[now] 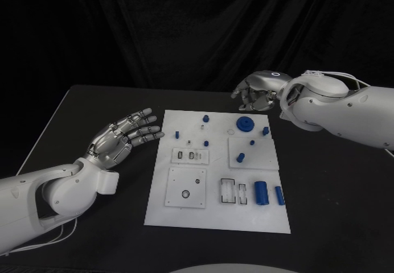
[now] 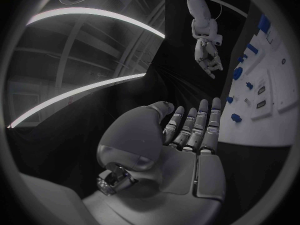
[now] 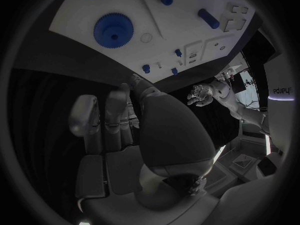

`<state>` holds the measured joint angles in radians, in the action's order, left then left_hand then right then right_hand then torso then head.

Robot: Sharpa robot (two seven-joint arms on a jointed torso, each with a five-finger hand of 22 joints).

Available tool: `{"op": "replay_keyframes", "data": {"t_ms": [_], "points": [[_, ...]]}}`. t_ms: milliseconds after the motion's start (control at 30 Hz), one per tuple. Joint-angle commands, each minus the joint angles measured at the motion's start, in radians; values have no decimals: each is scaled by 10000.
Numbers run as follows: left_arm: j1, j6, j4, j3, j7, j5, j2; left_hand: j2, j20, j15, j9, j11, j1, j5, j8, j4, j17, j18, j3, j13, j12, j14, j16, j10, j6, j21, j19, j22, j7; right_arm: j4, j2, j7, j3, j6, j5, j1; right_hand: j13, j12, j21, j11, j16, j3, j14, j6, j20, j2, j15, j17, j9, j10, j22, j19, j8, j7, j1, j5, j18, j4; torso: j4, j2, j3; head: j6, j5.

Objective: Assemble the parts on the task board

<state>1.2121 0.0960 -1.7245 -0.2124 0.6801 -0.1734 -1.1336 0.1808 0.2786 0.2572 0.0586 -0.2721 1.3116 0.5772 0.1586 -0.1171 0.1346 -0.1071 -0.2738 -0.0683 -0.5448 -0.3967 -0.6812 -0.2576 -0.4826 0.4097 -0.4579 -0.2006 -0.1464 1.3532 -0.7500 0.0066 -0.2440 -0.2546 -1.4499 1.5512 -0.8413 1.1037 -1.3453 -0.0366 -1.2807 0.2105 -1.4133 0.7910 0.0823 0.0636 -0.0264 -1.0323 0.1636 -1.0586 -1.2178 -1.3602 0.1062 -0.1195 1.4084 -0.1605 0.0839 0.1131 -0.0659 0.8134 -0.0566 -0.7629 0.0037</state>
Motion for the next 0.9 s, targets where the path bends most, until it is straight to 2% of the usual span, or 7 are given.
{"op": "replay_keyframes", "data": {"t_ms": [33, 167, 267, 367, 433, 667, 900], "points": [[18, 92, -10, 6, 1356, -61, 15, 31, 9, 16, 11, -58, -80, 30, 46, 8, -17, 154, -51, -6, -37, 54, -60, 29, -10, -64, 80, 12, -44, 100, -133, -768, -12, 535, 574, -13, -3223, 2898, -557, -79, -1508, -200, -527, 155, 94, -85, 77, -2471, -27, -1381, -783, -338, -12, -221, -350, 116, -181, 309, 16, -10, -24, -14, -26], [18, 115, 5, 6, 1344, -66, 42, 38, 11, 19, 14, -66, -85, 33, 53, 7, -19, 155, -71, -8, -45, 63, -66, 22, -23, -64, 92, 12, -52, 78, -247, -1004, -23, 670, 756, -95, -5900, 4274, -933, -223, -2276, -443, -1022, 326, 174, -105, 184, -3966, -49, -3754, -1353, -613, 8, -271, -727, 62, -271, 581, 41, -3, -14, -6, -27], [17, 145, 14, 6, 1326, -69, 65, 44, 12, 19, 14, -70, -88, 35, 53, 6, -21, 155, -82, -9, -49, 69, -69, 18, -22, -64, 98, 12, -57, 16, -345, -1065, -28, 603, 840, -200, -7174, 4647, -1336, -293, -2682, -633, -1373, 415, 234, -74, 241, -4861, -131, -5004, -1975, -1013, -66, -309, -966, -39, -412, 696, 37, 5, -5, -10, -34], [17, 146, 17, 6, 1317, -70, 62, 44, 12, 19, 14, -70, -88, 35, 53, 6, -21, 155, -82, -9, -49, 69, -69, 18, -22, -64, 98, 12, -57, -26, -421, -841, -30, 378, 817, -277, -7295, 4671, -1636, -335, -2895, -738, -1569, 580, 281, -22, 278, -5370, -202, -5122, -2459, -1349, -83, -321, -1087, -134, -535, 735, 16, 17, 2, -11, -36], [16, 147, 20, 6, 1312, -70, 59, 44, 12, 19, 14, -70, -88, 35, 53, 6, -21, 155, -82, -9, -49, 69, -69, 18, -22, -64, 98, 12, -57, -17, -479, -751, -32, 257, 721, -322, -7295, 4671, -1860, -239, -2901, -734, -1575, 766, 229, -27, 201, -5385, -249, -5122, -2835, -1614, -75, -257, -1037, -224, -636, 693, 8, 23, 17, -15, -17], [15, 185, 59, 6, 1299, -71, 86, 52, 13, 21, 16, -79, -94, 38, 57, 3, -23, 156, -103, -10, -56, 78, -75, 12, -30, -64, 110, 11, -66, 110, -683, -637, -37, 85, 131, -445, -7295, 4671, -1884, -57, -2901, -647, -1575, 575, 91, -29, 45, -5385, -418, -5122, -2881, -1637, -292, -156, -708, -260, -644, 455, -42, 19, 1, -32, -73], [13, 214, 92, 6, 1303, -71, 105, 57, 14, 22, 17, -83, -96, 39, 61, 2, -24, 156, -113, -11, -59, 83, -78, 10, -38, -64, 115, 11, -70, 134, -736, -638, -39, -14, -542, -592, -7295, 4671, -1850, -39, -2901, -568, -1575, 683, 42, 4, 13, -5385, -441, -5122, -2835, -1595, -283, -146, -432, -382, -629, 240, -4, 6, -17, -31, -86]]}}
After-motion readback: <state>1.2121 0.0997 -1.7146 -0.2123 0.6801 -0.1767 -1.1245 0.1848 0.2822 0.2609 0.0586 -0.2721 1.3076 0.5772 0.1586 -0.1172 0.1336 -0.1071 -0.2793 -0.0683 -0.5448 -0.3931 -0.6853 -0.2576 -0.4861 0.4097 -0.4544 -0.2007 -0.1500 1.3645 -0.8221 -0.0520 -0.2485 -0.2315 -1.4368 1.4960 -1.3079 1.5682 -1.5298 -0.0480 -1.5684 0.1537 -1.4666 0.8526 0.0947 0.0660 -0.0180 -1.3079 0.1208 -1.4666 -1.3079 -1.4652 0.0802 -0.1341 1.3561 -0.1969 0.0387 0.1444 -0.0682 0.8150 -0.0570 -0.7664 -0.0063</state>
